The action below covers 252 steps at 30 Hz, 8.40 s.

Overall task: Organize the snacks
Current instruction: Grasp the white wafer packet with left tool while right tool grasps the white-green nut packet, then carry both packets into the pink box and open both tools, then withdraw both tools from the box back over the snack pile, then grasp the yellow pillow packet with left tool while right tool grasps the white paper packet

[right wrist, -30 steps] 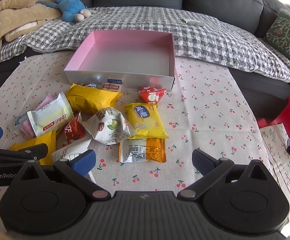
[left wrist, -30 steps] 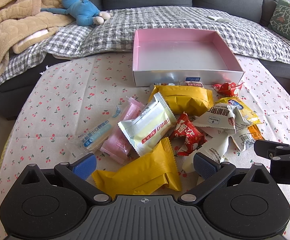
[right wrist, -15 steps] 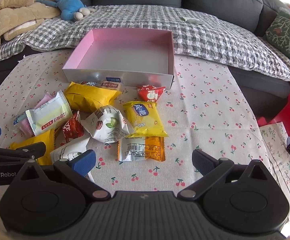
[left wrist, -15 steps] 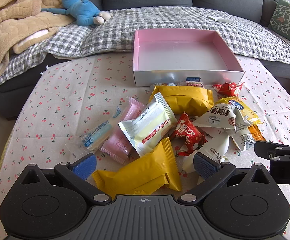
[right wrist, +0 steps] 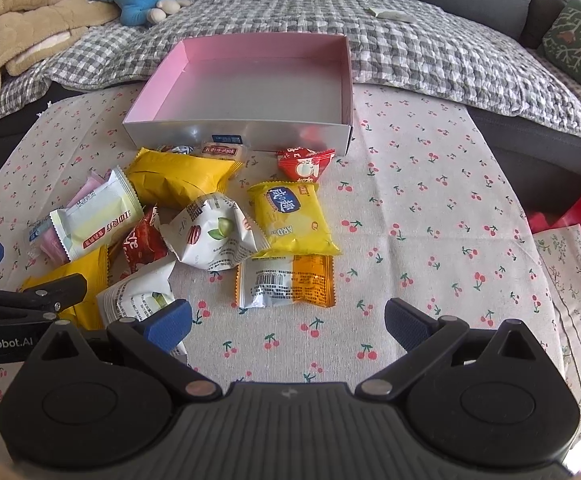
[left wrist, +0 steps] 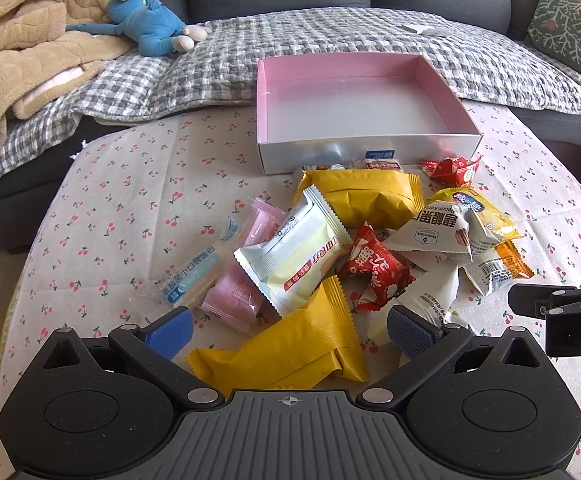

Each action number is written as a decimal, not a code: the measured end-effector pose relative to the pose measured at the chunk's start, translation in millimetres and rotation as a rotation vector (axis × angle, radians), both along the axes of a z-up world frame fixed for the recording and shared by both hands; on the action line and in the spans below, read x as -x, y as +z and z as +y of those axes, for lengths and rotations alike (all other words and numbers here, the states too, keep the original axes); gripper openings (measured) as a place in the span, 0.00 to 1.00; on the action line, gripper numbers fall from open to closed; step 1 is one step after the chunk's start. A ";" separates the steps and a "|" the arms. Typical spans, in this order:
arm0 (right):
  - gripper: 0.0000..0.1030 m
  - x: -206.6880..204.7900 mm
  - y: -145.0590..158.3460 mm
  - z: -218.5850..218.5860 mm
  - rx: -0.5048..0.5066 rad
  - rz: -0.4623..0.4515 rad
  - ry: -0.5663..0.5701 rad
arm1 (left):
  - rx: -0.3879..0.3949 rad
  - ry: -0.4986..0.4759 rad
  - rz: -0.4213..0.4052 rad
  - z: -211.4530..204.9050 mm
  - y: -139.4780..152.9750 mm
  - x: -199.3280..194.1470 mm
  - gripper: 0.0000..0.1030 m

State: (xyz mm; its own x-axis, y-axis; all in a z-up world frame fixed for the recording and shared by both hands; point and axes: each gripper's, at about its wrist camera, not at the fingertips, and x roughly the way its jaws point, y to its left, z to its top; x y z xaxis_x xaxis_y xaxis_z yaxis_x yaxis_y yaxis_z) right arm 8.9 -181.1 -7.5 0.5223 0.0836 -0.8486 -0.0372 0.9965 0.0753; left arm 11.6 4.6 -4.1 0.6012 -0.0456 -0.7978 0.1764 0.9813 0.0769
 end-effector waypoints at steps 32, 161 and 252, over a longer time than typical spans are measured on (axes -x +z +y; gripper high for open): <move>0.61 -70.0 -7.0 0.4 -0.340 0.108 0.064 | -0.027 -0.434 -0.053 2.7 -10.9 -63.4 0.51; 0.87 -87.1 27.8 -52.5 -0.331 -0.167 0.018 | 0.154 -0.005 -0.054 13.6 -3.0 -117.6 0.90; 0.42 -3.8 -34.6 43.3 -0.138 -0.045 0.408 | 0.205 -0.309 0.168 42.2 -51.2 -15.3 0.38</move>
State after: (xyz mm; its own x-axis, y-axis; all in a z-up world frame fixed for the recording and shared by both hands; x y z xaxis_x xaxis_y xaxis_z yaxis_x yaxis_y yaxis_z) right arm 12.7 -137.9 -42.2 0.4596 0.4016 -0.7921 -0.4321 0.8803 0.1956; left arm 27.0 46.8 -55.2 0.3967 -0.3716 -0.8394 0.4588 0.8722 -0.1693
